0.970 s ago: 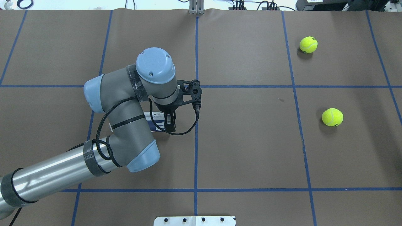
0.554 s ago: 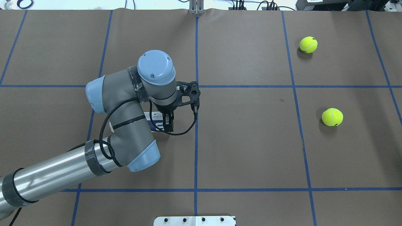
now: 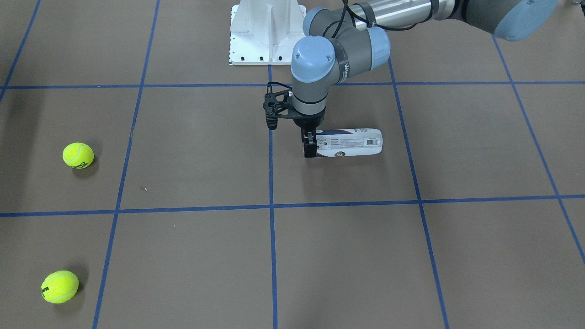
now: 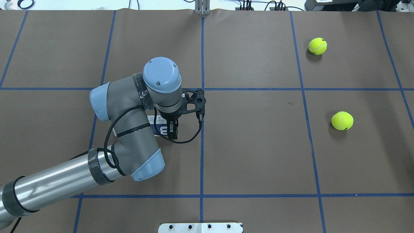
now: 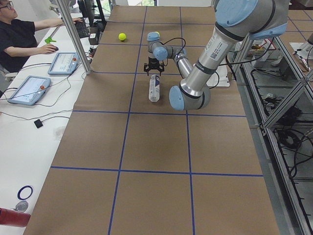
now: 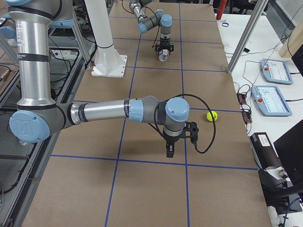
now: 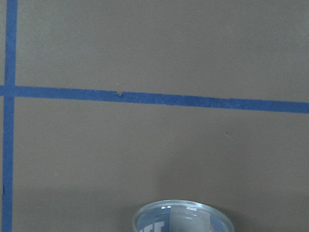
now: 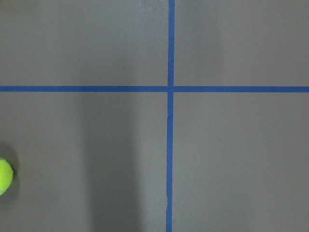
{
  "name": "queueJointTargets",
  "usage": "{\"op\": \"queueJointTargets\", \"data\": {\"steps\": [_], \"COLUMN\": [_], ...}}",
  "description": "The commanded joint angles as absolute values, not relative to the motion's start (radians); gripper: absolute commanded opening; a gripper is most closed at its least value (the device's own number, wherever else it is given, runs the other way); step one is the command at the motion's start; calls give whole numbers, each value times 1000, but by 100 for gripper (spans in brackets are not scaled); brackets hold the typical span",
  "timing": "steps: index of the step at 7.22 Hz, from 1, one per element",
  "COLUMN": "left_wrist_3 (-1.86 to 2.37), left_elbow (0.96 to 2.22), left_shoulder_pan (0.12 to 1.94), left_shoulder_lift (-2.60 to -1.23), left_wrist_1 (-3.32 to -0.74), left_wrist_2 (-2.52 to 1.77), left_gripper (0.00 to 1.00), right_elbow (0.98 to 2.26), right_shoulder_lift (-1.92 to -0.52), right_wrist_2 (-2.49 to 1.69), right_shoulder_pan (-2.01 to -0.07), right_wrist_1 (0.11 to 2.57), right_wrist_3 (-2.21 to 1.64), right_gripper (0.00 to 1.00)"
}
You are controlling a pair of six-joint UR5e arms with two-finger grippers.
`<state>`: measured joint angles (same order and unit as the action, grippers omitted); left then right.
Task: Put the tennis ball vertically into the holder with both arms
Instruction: 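Close the left gripper around the open end of the can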
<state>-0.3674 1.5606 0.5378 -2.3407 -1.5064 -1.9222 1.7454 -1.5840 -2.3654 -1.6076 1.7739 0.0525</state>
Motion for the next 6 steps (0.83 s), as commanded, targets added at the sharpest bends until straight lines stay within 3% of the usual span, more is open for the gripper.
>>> {"op": "queueJointTargets", "data": {"steps": [1,6], "left_wrist_3": [-362,-368], "left_elbow": [1559,1534], "left_shoulder_pan": [514,514], "left_shoulder_lift": [-2338,-2333], "left_wrist_1": [-1506,-1509], "left_wrist_2": [-1922,-1893], "left_gripper": [100,100], "right_elbow": [1744,1741], "right_shoulder_lift": [-1585,-1586], "right_wrist_2": [-2364,-2364], "right_shoulder_pan": [-1608,-1608], "right_wrist_1": [1773,1775], "right_wrist_3": [54,54], "right_gripper": [99,99]}}
